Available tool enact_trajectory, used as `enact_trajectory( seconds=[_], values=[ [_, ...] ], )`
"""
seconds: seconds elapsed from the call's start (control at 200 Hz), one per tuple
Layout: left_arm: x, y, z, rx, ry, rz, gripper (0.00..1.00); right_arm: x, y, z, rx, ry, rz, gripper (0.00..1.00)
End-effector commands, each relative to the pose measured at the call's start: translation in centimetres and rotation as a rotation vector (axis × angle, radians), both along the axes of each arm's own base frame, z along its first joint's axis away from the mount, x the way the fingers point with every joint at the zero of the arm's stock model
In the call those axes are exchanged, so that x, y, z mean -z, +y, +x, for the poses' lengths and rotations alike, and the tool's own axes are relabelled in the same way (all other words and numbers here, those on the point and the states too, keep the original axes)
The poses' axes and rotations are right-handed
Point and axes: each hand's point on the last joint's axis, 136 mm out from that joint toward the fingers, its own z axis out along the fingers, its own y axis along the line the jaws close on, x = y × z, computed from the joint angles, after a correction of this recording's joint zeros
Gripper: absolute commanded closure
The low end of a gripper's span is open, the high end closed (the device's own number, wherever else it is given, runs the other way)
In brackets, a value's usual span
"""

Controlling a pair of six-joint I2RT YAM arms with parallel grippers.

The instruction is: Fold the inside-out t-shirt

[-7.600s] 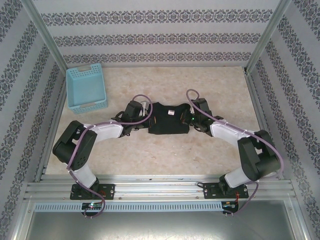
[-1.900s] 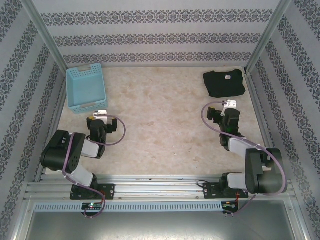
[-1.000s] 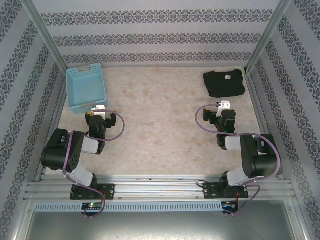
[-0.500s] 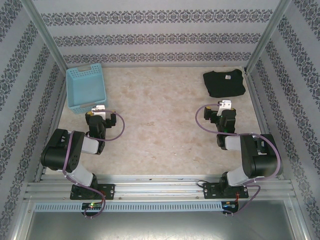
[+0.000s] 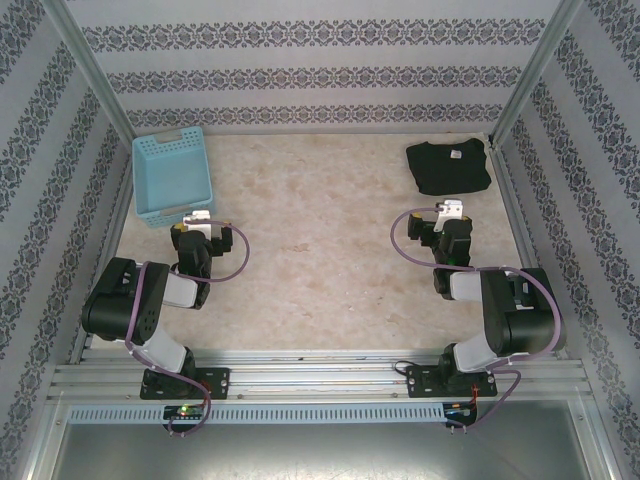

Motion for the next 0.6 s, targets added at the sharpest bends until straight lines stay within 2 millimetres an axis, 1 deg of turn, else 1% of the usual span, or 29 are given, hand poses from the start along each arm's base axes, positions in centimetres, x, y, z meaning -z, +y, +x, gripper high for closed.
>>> enact_trajectory(
  seconds=[0.0,0.6],
  values=[
    [-0.63,0.55,0.33,-0.024,-0.017,-0.012,0.00,-0.35,0.17,0.14,0.000,-0.019,-0.012,0.02],
    [-0.63,0.60,0.32,-0.026,-0.017,-0.012,0.00,-0.30,0.17,0.18,-0.013,-0.018,-0.001,0.02]
  ],
)
